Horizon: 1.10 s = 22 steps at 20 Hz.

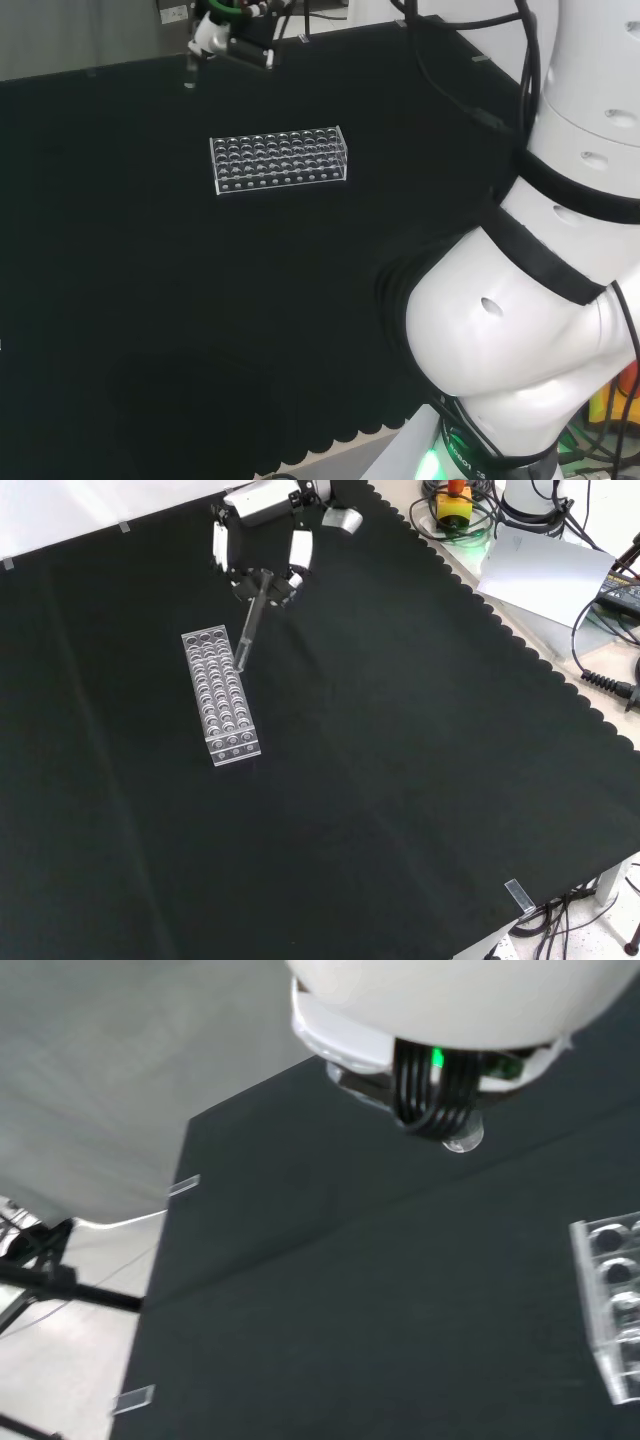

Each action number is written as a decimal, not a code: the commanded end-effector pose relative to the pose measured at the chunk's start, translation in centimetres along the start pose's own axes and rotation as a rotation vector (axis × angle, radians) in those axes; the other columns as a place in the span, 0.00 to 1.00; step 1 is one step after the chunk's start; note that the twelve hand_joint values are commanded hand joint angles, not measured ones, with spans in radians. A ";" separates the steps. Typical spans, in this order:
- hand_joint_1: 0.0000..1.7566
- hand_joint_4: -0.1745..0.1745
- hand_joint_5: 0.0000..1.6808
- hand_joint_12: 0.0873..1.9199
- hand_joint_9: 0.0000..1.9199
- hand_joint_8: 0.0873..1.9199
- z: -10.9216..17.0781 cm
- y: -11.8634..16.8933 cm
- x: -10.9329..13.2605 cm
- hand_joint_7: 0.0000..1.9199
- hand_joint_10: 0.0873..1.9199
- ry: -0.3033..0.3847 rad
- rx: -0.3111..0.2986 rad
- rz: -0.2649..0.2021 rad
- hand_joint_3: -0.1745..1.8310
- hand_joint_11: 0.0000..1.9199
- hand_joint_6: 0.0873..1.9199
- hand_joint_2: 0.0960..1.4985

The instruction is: Shake the test tube.

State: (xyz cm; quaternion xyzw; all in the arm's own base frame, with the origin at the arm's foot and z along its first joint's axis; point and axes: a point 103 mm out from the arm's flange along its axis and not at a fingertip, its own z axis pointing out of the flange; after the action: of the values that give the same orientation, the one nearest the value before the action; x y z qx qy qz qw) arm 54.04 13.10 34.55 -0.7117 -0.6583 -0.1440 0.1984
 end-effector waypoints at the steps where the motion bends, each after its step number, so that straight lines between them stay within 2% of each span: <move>1: 0.82 0.00 0.78 0.52 0.67 0.29 -4.4 -0.9 -8.9 0.74 0.29 -0.081 -0.066 0.153 0.47 0.57 0.28 0.32; 8: 0.82 0.00 0.78 0.52 0.67 0.29 -10.2 -2.8 -19.1 0.74 0.29 -0.184 -0.149 0.346 0.47 0.57 0.28 0.32; 13: 0.82 0.00 0.78 0.52 0.67 0.29 -12.9 -3.9 -23.0 0.74 0.29 -0.242 -0.191 0.440 0.47 0.57 0.28 0.32; 15: 0.82 0.00 0.78 0.52 0.67 0.29 -13.4 -4.0 -23.5 0.74 0.29 -0.248 -0.195 0.452 0.47 0.57 0.28 0.32; 17: 0.82 0.00 0.78 0.52 0.67 0.29 -13.1 -4.0 -23.2 0.74 0.29 -0.246 -0.190 0.444 0.47 0.57 0.28 0.32; 22: 0.82 0.00 0.78 0.52 0.67 0.29 -10.7 -3.1 -19.9 0.74 0.29 -0.218 -0.157 0.370 0.47 0.57 0.28 0.32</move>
State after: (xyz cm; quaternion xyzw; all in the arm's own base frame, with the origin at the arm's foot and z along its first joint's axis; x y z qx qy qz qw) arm 48.96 -12.94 35.39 -0.8637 -0.4932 -0.0687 0.0778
